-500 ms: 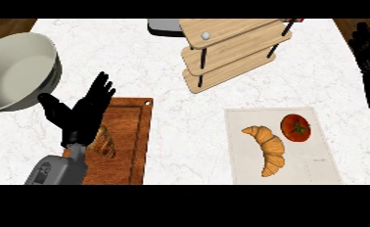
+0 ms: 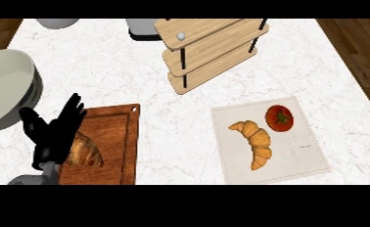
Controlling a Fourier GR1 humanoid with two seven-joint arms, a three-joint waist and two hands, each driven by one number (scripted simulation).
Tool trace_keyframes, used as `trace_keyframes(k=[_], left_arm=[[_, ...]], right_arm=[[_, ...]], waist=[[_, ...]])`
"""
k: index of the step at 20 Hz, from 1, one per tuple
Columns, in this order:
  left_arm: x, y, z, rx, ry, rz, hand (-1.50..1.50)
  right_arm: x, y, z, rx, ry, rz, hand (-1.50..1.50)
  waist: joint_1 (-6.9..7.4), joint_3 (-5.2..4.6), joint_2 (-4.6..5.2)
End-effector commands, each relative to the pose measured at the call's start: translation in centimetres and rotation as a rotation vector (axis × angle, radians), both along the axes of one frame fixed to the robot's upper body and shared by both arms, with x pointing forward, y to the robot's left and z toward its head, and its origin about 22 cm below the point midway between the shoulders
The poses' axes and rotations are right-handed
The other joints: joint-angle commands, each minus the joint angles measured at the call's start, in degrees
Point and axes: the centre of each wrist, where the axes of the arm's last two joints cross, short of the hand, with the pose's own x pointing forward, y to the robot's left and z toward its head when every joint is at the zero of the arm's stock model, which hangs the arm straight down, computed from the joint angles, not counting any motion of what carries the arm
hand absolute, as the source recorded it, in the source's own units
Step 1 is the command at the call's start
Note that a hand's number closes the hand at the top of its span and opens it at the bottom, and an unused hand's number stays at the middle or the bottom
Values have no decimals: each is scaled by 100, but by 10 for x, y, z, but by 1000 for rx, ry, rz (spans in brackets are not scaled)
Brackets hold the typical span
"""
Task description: Pick the tomato from the placemat and place it in the tiered shelf
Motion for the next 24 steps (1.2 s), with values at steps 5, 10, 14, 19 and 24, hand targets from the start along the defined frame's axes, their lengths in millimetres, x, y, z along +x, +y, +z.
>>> trace_keyframes(k=[5, 10, 14, 19, 24], left_arm=[[-2, -6, -3, 9, 76, -74, 0], [-3, -5, -8, 13, 82, -68, 0], [7, -4, -3, 21, 65, -95, 0], [5, -7, -12, 35, 57, -107, 0], [16, -14, 10, 27, 57, -130, 0]], right_arm=[[-117, 41, -59, 55, -84, -120, -150], [-156, 53, -44, 62, 11, 82, -150], [-151, 83, -6, 63, 83, 135, -150], [-143, 114, 30, 54, 195, 92, -150], [-115, 119, 49, 59, 287, -34, -150]], waist=[[398, -10, 34], [479, -16, 45], [542, -24, 72], [654, -39, 115], [753, -28, 116]])
